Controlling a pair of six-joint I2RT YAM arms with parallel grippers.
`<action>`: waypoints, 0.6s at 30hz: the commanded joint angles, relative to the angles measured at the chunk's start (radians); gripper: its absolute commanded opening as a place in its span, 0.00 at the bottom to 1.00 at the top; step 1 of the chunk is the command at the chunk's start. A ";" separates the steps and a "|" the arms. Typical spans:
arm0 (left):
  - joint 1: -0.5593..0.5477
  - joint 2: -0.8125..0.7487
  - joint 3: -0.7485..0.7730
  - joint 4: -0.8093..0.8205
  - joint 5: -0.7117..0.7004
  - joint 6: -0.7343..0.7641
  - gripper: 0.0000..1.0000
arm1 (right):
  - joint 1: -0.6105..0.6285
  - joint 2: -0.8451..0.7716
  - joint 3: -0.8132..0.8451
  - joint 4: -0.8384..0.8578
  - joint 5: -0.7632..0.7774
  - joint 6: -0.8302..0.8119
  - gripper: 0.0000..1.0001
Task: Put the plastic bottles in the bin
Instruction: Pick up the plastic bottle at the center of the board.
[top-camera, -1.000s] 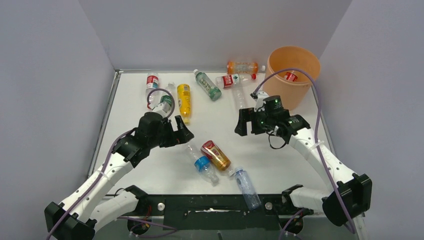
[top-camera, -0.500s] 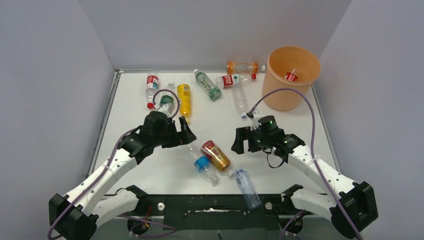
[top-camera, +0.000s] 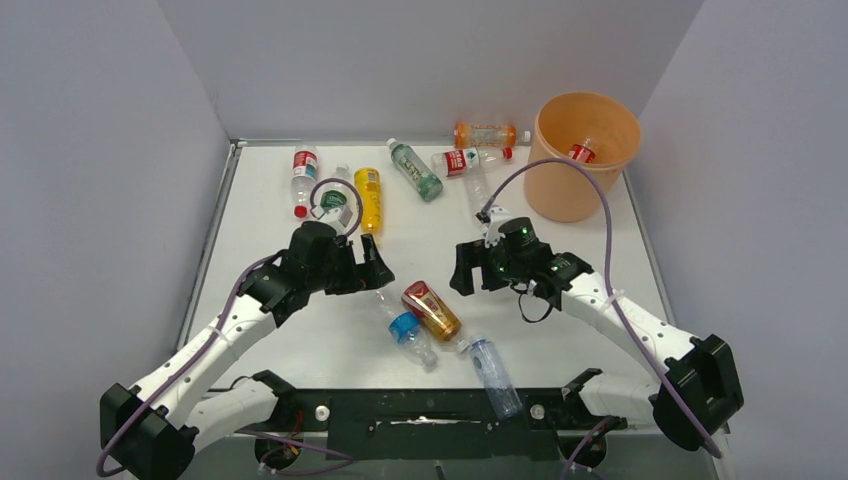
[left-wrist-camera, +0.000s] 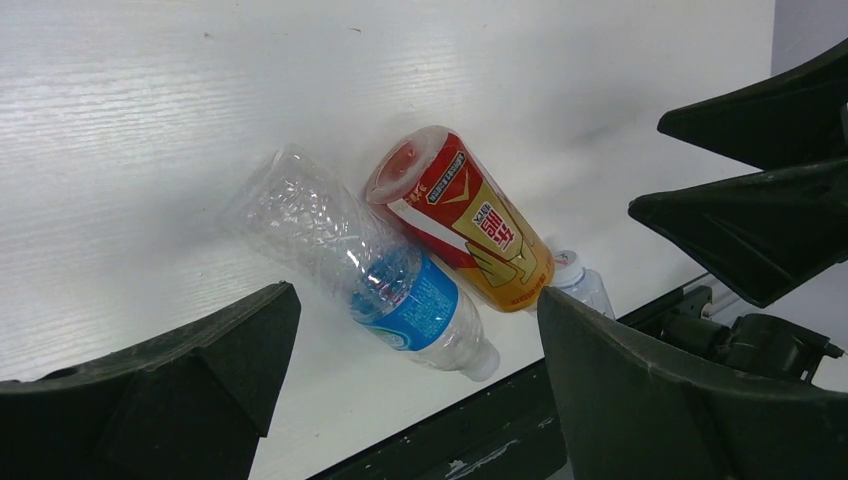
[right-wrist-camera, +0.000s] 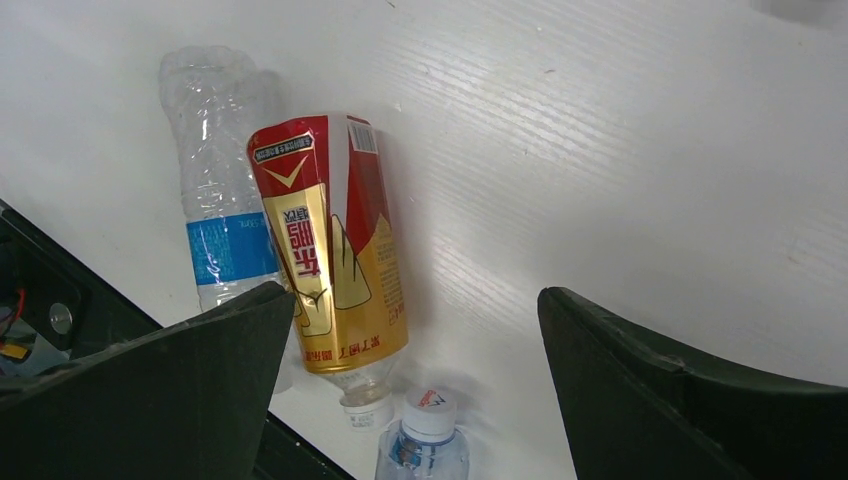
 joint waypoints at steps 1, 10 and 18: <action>-0.003 -0.022 0.000 0.053 0.001 0.030 0.91 | 0.056 0.042 0.070 0.030 0.039 -0.049 0.97; -0.003 -0.017 -0.042 0.120 -0.010 -0.016 0.91 | 0.267 0.126 0.085 0.027 0.209 -0.097 0.96; -0.003 0.000 -0.048 0.137 -0.002 -0.031 0.91 | 0.342 0.172 0.069 0.057 0.239 -0.104 0.97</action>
